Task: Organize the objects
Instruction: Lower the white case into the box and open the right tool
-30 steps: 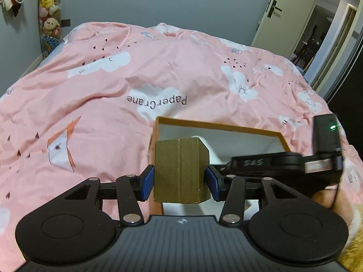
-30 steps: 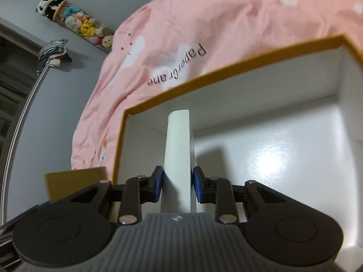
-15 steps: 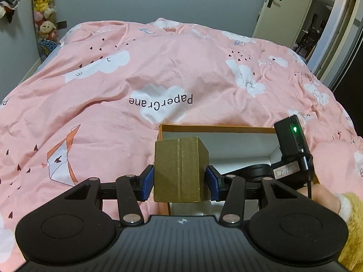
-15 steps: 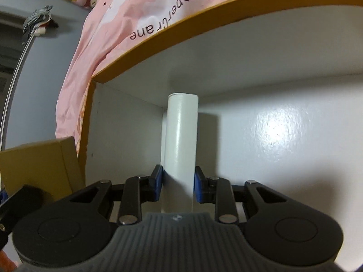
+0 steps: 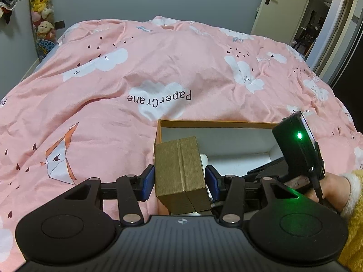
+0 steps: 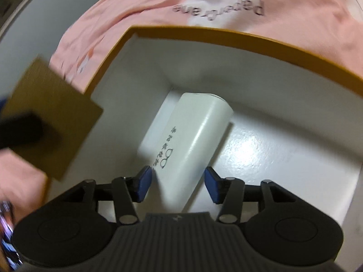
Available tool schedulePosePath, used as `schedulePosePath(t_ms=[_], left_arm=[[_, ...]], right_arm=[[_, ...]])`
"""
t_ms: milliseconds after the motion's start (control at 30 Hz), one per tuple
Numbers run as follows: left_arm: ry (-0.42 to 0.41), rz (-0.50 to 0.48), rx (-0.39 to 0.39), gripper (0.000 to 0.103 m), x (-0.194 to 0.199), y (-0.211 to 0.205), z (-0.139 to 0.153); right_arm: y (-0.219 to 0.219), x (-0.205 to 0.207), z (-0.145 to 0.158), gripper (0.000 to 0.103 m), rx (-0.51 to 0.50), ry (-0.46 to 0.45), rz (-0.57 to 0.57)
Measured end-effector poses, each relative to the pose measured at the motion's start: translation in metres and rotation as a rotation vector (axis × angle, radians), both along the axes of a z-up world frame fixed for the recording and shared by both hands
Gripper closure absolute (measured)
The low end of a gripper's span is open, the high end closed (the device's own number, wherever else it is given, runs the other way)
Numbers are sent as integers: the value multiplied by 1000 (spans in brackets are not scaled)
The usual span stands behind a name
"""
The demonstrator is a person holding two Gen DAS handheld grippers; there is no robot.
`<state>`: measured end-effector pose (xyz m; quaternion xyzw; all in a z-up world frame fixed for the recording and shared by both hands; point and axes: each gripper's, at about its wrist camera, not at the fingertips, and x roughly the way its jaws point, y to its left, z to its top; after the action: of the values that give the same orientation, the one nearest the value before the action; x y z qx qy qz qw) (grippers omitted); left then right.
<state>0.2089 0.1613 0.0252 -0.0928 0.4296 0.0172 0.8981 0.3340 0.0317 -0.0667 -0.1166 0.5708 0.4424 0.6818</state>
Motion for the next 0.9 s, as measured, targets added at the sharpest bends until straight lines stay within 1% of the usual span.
schedulePosePath(t_ms=[33,100,133,200,267,333,467,533,633,700,767,867,900], left_arm=[[0,-1,2,49,-1,0,0],[-1,-3,3,49,-1,-1,1],[-1,-1,3,49,-1,-1,1],[-1,-3,0,49,-2,-1,1],[1,-9,-4,49,-3,-2,1],[3,-10,-9,49,-2,-2,1],[3,-7,-8,49,-3,-2,1],[4,-8,-9,49,-3,-2,2],[3,-7,-14,49,-6,-2,3],[2,-11,-16,49,-8,-2,3],[2,-13,-20,49,-9,-2,2],[-8,-21,-26,49,-8,-3,1],[-9,-22,-26,49,-8,-4,1]], right_arm=[[-2,-2,-1,49,-2,-14,43],[-2,-6,0,42,-6,-31,114],[-1,-9,1,40,-11,-42,151],[1,-15,1,28,-34,-66,232],[5,-23,-1,23,-72,-116,328],[7,-30,-4,23,-96,-157,404],[11,-33,-4,25,-55,-205,467],[15,-30,-5,23,-49,-202,461],[16,-17,-7,26,-49,-140,424],[12,-14,-9,26,-51,-90,447],[8,-15,-12,26,-48,-88,461],[6,-16,-10,37,5,-103,442],[7,-15,-10,42,16,-104,431]])
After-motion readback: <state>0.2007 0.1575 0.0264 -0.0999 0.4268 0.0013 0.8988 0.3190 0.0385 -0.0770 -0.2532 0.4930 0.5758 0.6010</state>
